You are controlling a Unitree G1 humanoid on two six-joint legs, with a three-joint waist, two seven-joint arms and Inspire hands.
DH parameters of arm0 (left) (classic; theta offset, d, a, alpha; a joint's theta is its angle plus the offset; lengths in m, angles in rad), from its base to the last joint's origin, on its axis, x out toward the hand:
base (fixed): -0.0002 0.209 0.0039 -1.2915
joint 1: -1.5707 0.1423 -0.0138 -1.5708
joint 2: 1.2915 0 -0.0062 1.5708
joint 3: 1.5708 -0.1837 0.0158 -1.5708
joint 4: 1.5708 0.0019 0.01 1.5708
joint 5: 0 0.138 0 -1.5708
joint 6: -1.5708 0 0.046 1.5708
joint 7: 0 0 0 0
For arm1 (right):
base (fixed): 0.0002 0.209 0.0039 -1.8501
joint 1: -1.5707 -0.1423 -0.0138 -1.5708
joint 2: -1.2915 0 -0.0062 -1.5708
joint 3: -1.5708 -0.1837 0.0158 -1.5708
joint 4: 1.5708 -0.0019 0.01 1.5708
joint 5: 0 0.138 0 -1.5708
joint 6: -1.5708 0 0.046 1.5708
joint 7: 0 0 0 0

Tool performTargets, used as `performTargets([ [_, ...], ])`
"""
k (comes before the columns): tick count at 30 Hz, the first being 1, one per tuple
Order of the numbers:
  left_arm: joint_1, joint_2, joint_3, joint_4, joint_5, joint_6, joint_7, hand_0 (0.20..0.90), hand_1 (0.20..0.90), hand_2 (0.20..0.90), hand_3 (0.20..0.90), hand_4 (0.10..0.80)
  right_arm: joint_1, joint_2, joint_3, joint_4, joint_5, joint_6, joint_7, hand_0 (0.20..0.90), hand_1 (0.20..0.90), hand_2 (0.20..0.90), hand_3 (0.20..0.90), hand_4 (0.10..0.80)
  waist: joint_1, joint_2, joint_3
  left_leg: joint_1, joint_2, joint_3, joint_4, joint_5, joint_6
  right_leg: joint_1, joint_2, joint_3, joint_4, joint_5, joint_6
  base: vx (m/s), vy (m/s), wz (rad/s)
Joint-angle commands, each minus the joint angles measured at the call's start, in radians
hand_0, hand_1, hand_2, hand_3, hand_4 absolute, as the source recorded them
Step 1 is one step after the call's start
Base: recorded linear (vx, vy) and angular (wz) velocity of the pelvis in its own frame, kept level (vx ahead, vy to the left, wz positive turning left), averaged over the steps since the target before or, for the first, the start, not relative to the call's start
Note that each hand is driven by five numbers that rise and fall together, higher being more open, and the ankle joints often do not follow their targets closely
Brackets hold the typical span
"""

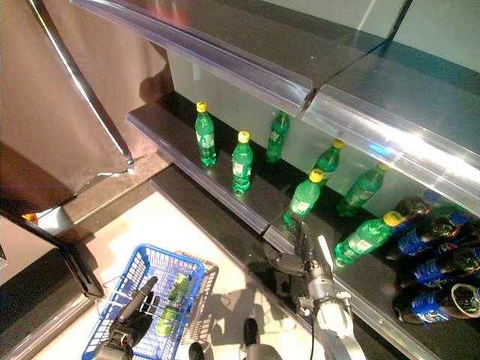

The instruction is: Pick up the drink and place into the basket.

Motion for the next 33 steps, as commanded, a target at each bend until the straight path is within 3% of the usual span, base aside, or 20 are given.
performTargets([
  [1,-0.061,0.055,0.031,-0.128,-0.030,-0.090,-0.117,0.300,0.300,0.300,0.200,0.100,-0.032,-0.050,-0.040,-0.133,-0.009,-0.156,-0.050,0.900,0.900,0.900,0.900,0.800,-0.004,0.020,-0.079,-0.041,-0.041,-0.146,0.121,-0.134,0.006,0.020,0.009,0.028,0.071,-0.111,0.061,-0.018,-0.001,-0.14],
  [15,-0.058,0.057,0.006,-0.136,-0.042,-0.109,-0.139,0.300,0.300,0.300,0.200,0.100,-0.058,-0.056,-0.060,-0.176,-0.025,-0.198,-0.152,0.900,0.900,0.900,0.900,0.800,-0.021,0.025,-0.019,-0.095,-0.054,-0.136,0.237,-0.178,0.023,-0.025,-0.004,0.079,0.121,-0.106,0.072,-0.002,0.005,-0.13],
  [19,-0.088,0.068,-0.023,-0.162,-0.074,-0.136,-0.148,0.300,0.300,0.300,0.200,0.100,-0.121,-0.066,-0.054,-0.177,-0.012,-0.229,-0.192,0.900,0.900,0.900,0.900,0.800,-0.019,0.021,0.045,-0.162,-0.056,-0.138,0.287,-0.182,0.029,-0.092,-0.011,0.082,0.166,-0.103,0.077,-0.148,0.012,-0.33],
  [24,-0.190,0.080,-0.088,-0.200,-0.129,-0.211,-0.133,0.300,0.300,0.300,0.200,0.100,-0.268,-0.080,-0.031,-0.159,-0.034,-0.287,-0.293,0.900,0.900,0.900,0.900,0.800,-0.013,0.022,0.182,-0.339,-0.063,-0.152,0.400,-0.176,0.041,-0.256,-0.012,0.098,0.272,-0.101,0.070,-0.248,0.023,-0.09],
  [33,-0.259,0.102,-0.138,-0.253,-0.156,-0.283,-0.099,0.300,0.300,0.300,0.200,0.100,-0.445,-0.118,-0.032,-0.155,-0.080,-0.303,-0.431,0.900,0.900,0.900,0.900,0.800,0.007,0.028,0.295,-0.526,-0.067,-0.155,0.506,-0.183,0.048,-0.387,0.002,0.084,0.315,-0.102,0.052,-0.099,-0.015,0.03],
])
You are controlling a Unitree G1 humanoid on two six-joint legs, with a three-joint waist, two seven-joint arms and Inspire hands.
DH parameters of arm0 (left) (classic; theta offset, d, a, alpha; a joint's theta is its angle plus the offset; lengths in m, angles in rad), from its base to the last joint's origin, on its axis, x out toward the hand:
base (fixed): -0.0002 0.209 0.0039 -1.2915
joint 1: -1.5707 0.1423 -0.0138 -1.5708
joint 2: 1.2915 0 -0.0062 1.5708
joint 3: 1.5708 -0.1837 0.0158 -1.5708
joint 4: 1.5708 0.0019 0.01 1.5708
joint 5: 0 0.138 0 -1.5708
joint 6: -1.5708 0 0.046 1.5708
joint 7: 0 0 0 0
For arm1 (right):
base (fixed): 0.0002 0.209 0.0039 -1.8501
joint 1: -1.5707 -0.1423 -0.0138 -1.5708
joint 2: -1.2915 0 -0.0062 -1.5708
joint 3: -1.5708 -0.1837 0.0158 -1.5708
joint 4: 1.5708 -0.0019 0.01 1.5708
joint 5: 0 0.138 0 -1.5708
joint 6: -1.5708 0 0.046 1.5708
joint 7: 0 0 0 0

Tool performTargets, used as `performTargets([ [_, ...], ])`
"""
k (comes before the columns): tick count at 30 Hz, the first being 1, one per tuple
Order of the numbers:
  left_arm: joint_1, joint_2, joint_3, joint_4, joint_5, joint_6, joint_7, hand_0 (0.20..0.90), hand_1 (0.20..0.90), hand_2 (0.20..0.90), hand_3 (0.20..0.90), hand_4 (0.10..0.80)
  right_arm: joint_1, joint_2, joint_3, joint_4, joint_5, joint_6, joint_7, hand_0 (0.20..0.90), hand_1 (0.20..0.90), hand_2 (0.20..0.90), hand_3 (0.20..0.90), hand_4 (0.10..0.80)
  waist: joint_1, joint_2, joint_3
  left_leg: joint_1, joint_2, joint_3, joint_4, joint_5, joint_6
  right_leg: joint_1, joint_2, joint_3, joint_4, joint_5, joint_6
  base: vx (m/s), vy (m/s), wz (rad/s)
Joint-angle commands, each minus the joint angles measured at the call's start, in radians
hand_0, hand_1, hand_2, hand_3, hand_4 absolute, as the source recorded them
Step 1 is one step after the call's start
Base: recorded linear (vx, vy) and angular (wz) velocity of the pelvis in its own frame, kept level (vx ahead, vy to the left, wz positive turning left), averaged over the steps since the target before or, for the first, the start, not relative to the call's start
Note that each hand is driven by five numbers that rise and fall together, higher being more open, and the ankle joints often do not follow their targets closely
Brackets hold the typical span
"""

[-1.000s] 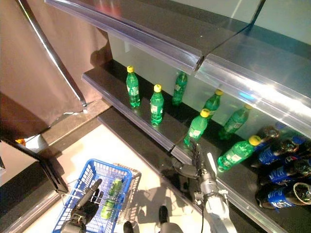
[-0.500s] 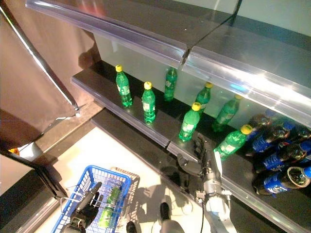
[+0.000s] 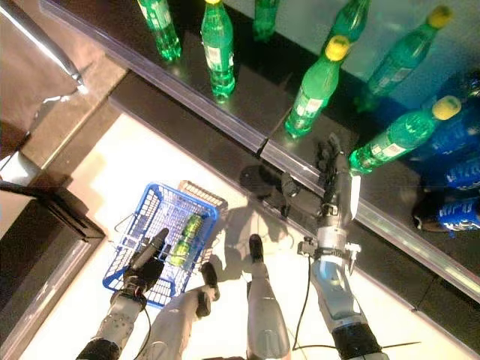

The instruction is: Pick up the drink and place into the basket.

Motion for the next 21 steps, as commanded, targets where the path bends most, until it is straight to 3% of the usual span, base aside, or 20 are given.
performTargets([
  [1,0.000,0.061,0.032,-0.197,-0.049,-0.119,-0.074,0.300,0.300,0.300,0.200,0.100,-0.111,-0.077,-0.035,-0.107,-0.064,-0.132,-0.066,0.900,0.900,0.900,0.900,0.800,0.036,0.028,-0.009,-0.074,-0.036,-0.197,0.087,-0.056,-0.010,0.006,0.052,-0.065,0.148,-0.134,-0.002,-0.021,-0.021,0.04],
  [11,0.014,0.075,0.061,-0.223,-0.052,-0.098,-0.078,0.300,0.300,0.300,0.200,0.100,-0.142,-0.087,-0.087,-0.160,-0.103,-0.152,-0.134,0.900,0.900,0.900,0.900,0.800,0.051,0.034,0.006,-0.122,-0.034,-0.202,0.090,-0.048,-0.014,-0.010,0.072,-0.085,0.134,-0.147,-0.025,0.008,-0.013,-0.09],
  [21,0.036,0.080,0.096,-0.217,-0.044,-0.062,-0.081,0.300,0.300,0.300,0.200,0.100,-0.140,-0.082,-0.144,-0.221,-0.052,-0.156,-0.115,0.900,0.900,0.900,0.900,0.800,0.054,0.033,0.006,-0.104,-0.035,-0.200,0.090,-0.051,-0.012,0.025,0.075,-0.080,0.125,-0.151,-0.024,0.014,-0.003,0.00],
])
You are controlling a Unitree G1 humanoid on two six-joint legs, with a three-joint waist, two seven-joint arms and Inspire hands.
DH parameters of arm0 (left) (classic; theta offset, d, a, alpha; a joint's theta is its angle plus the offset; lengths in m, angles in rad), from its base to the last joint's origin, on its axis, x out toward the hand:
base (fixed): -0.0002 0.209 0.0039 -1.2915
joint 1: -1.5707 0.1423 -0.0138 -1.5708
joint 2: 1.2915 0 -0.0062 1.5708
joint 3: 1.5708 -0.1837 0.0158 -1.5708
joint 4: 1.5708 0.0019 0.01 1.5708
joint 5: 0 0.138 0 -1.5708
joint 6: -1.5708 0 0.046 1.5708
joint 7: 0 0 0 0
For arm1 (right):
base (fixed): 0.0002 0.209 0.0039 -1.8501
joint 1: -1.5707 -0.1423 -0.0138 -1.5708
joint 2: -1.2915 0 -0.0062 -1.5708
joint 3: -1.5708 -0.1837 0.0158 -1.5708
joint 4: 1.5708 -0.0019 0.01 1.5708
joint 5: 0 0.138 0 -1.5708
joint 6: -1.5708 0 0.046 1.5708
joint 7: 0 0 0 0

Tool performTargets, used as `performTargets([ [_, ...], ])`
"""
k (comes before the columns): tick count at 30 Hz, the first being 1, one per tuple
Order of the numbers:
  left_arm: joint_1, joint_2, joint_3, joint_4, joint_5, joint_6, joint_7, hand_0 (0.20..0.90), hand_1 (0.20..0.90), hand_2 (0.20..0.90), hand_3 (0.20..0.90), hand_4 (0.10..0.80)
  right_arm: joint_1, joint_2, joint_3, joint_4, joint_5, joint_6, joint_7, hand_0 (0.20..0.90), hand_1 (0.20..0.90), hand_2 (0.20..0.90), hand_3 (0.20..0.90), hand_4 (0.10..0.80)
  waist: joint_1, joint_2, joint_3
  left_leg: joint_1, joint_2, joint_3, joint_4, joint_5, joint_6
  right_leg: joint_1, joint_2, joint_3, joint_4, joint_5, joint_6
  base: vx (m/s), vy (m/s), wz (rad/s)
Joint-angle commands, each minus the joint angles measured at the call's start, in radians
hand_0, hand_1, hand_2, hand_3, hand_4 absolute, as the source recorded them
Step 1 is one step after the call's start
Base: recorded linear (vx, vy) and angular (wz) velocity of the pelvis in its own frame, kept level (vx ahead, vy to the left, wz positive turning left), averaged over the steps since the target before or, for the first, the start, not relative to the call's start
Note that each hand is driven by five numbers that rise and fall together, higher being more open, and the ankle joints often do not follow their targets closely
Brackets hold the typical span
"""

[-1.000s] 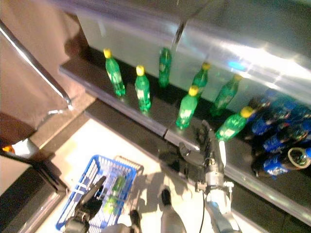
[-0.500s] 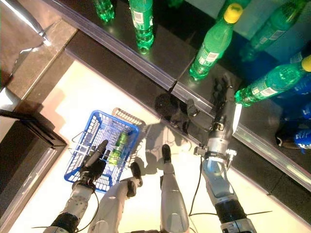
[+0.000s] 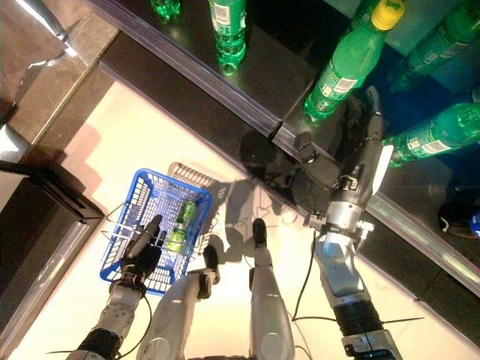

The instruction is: Pick up the drink and place into the basket.

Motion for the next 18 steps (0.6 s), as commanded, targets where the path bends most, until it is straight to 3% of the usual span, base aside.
performTargets([
  [1,0.058,0.079,0.079,-0.205,0.009,-0.050,-0.087,0.300,0.300,0.300,0.200,0.100,-0.051,-0.057,-0.088,-0.179,-0.004,-0.127,-0.017,0.900,0.900,0.900,0.900,0.800,0.007,0.019,-0.013,-0.019,-0.036,-0.135,0.006,0.003,-0.011,0.097,0.055,-0.104,0.085,-0.182,-0.014,0.044,-0.018,0.00],
  [8,0.070,0.090,0.084,-0.194,0.016,-0.028,-0.080,0.300,0.300,0.300,0.200,0.100,-0.048,-0.033,-0.109,-0.142,0.055,-0.129,-0.027,0.900,0.900,0.900,0.900,0.800,0.019,0.021,-0.013,-0.006,-0.041,-0.142,0.015,0.000,-0.011,0.127,0.050,-0.115,0.085,-0.186,-0.012,0.056,-0.021,0.01],
  [18,0.063,0.125,0.087,-0.170,0.019,0.017,-0.066,0.300,0.300,0.300,0.200,0.100,-0.112,-0.071,-0.101,-0.086,0.079,-0.038,-0.030,0.900,0.900,0.900,0.900,0.800,0.044,0.018,-0.013,0.002,-0.040,-0.148,0.052,-0.015,-0.016,0.165,0.046,-0.146,0.096,-0.202,-0.015,0.066,-0.030,0.04],
])
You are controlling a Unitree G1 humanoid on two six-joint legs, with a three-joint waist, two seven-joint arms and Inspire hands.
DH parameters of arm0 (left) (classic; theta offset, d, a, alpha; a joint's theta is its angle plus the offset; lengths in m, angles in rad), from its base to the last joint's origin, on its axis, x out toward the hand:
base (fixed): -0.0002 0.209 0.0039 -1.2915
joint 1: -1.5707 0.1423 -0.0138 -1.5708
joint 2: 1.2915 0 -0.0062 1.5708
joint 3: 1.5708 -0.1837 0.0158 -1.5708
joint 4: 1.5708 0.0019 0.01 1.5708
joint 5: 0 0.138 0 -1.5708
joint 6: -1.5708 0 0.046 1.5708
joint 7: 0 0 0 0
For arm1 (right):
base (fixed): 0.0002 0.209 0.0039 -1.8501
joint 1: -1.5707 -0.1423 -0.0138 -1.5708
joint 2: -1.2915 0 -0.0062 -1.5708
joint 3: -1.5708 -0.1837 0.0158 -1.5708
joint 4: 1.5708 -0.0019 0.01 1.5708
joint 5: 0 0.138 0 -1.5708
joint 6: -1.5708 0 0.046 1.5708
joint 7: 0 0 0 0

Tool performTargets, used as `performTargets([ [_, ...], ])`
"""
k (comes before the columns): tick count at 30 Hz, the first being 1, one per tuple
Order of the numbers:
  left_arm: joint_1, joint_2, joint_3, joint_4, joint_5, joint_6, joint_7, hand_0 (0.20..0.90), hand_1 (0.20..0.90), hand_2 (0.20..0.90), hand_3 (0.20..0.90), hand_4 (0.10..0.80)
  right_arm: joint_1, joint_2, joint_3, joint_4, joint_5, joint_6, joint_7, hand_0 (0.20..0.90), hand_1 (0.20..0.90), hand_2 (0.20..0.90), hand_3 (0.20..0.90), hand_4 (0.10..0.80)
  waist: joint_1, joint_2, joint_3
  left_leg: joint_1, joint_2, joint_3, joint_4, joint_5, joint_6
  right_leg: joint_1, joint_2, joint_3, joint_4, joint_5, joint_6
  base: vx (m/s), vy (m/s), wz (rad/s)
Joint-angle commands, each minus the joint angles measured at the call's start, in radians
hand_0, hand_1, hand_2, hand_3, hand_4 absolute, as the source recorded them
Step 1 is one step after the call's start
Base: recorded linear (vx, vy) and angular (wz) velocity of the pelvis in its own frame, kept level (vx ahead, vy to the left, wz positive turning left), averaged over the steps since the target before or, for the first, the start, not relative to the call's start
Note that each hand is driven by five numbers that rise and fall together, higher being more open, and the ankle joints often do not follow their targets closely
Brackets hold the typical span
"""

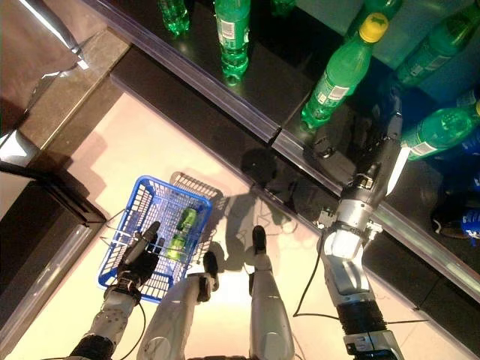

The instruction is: Pick up the drink and place into the basket.

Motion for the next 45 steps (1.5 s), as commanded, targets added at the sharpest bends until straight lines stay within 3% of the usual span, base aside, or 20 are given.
performTargets([
  [1,0.025,0.090,0.083,-0.169,0.017,-0.041,-0.069,0.300,0.300,0.300,0.200,0.100,-0.109,-0.075,-0.081,-0.087,-0.003,-0.045,-0.029,0.900,0.900,0.900,0.900,0.800,0.031,0.017,-0.013,-0.038,-0.060,-0.125,0.020,-0.003,-0.006,0.105,0.035,-0.118,0.093,-0.192,-0.011,0.049,-0.024,0.00],
  [9,-0.011,0.110,0.095,-0.159,0.020,-0.015,-0.070,0.300,0.300,0.300,0.200,0.100,-0.152,-0.105,-0.081,-0.046,0.021,-0.018,-0.044,0.900,0.900,0.900,0.900,0.800,0.046,0.023,-0.013,-0.099,-0.067,-0.132,0.147,-0.075,0.004,0.055,0.040,-0.149,0.210,-0.255,-0.028,0.019,-0.012,0.08],
  [15,-0.016,0.103,0.087,-0.165,0.033,-0.021,-0.065,0.300,0.300,0.300,0.200,0.100,-0.164,-0.112,-0.090,-0.046,0.026,-0.001,-0.043,0.900,0.900,0.900,0.900,0.800,0.049,0.029,-0.013,-0.137,-0.078,-0.145,0.195,-0.094,0.004,0.000,0.055,-0.158,0.290,-0.283,-0.040,0.009,0.001,-0.03],
  [30,-0.051,0.103,0.075,-0.174,0.013,-0.045,-0.081,0.300,0.300,0.300,0.200,0.100,-0.302,-0.188,-0.108,0.049,0.072,0.030,-0.042,0.900,0.900,0.900,0.900,0.800,0.053,0.042,-0.013,-0.243,-0.088,-0.159,0.186,-0.055,0.000,-0.153,0.083,-0.140,0.385,-0.298,-0.050,0.001,0.002,-0.01],
  [45,-0.071,0.110,0.066,-0.177,-0.003,-0.039,-0.082,0.300,0.300,0.300,0.200,0.100,-0.435,-0.268,-0.092,0.133,0.143,0.076,0.027,0.900,0.900,0.900,0.900,0.800,0.066,0.043,-0.013,-0.290,-0.093,-0.167,0.185,-0.045,0.006,-0.235,0.074,-0.140,0.443,-0.306,-0.045,-0.002,0.002,0.00],
])
